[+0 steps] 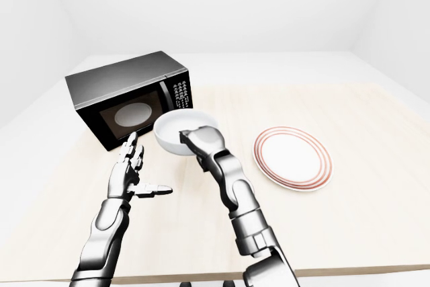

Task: Pick up the white bowl and put it on the plate.

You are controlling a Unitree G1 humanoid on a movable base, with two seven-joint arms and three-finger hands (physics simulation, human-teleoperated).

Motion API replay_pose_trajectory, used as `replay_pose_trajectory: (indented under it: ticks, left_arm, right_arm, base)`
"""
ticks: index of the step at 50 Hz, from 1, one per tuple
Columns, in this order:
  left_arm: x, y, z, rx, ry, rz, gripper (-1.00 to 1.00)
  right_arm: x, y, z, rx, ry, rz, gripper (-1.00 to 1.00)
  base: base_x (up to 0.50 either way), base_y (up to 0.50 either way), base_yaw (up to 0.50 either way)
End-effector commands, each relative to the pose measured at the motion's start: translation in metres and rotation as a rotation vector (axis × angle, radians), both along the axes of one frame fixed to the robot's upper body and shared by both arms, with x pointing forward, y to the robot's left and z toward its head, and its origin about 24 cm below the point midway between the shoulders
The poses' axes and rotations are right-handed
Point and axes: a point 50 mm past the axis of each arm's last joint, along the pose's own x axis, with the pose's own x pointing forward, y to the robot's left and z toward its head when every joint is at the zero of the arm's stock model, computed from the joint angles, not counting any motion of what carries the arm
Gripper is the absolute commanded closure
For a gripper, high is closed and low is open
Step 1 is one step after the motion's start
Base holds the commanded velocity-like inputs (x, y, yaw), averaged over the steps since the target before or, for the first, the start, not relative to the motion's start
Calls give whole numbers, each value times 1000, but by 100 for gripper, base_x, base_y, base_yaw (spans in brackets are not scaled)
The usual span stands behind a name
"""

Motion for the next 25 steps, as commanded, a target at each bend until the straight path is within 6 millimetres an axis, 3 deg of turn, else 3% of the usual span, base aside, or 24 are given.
replay_pose_trajectory:
  ticks: [1,25]
  left_arm:
    - [0,0,0,0,0,0,-100]
    - [0,0,0,0,0,0,-100]
  right_arm:
    - [-3,-2,19,5,-125,-19,100]
    - [11,-33,22,-47,-185,-118,100]
  base:
    - [0,0,0]
    - [0,0,0]
